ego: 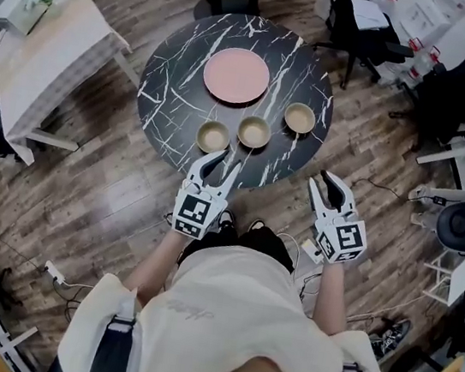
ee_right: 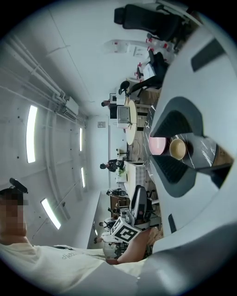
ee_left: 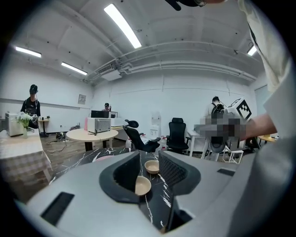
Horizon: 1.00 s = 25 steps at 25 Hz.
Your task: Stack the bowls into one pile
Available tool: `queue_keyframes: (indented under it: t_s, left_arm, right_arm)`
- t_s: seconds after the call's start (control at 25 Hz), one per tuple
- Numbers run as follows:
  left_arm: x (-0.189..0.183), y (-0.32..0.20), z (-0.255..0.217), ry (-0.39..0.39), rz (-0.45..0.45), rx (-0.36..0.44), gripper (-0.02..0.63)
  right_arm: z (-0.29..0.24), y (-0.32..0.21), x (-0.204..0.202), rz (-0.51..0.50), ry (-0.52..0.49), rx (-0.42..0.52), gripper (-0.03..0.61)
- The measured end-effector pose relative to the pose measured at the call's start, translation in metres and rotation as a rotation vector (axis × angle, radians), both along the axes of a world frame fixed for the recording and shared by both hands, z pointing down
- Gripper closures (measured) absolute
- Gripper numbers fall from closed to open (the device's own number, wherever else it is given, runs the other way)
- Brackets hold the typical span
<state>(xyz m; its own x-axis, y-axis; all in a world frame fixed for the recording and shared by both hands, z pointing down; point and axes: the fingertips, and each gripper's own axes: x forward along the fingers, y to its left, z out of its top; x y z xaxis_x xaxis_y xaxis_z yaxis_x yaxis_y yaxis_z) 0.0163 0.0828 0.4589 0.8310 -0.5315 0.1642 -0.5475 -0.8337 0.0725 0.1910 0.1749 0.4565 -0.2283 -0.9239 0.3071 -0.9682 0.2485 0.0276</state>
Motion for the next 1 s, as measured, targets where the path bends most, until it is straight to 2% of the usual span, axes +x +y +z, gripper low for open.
queue_keyframes:
  t_s: [0.12, 0.32, 0.56, 0.72, 1.0]
  left_arm:
    - [0.004, -0.010, 0.003, -0.014, 0.006, -0.013, 0.476]
    - [0.023, -0.027, -0.006, -0.029, 0.016, 0.011, 0.476]
    - [0.040, -0.055, -0.014, -0.052, -0.039, 0.005, 0.476]
    - [0.059, -0.077, -0.014, -0.093, -0.061, 0.017, 0.476]
    - [0.090, -0.112, 0.003, -0.131, -0.116, -0.036, 0.476]
  right_arm:
    - [-0.001, -0.010, 0.007, 0.019, -0.008, 0.001, 0.460]
    - [0.012, -0.025, 0.033, 0.045, -0.042, -0.008, 0.460]
    - [0.027, -0.064, 0.073, 0.053, -0.058, -0.039, 0.466]
    - [0.042, -0.102, 0.105, 0.045, -0.076, -0.060, 0.466]
    - [0.080, -0.156, 0.144, -0.004, -0.109, -0.123, 0.466]
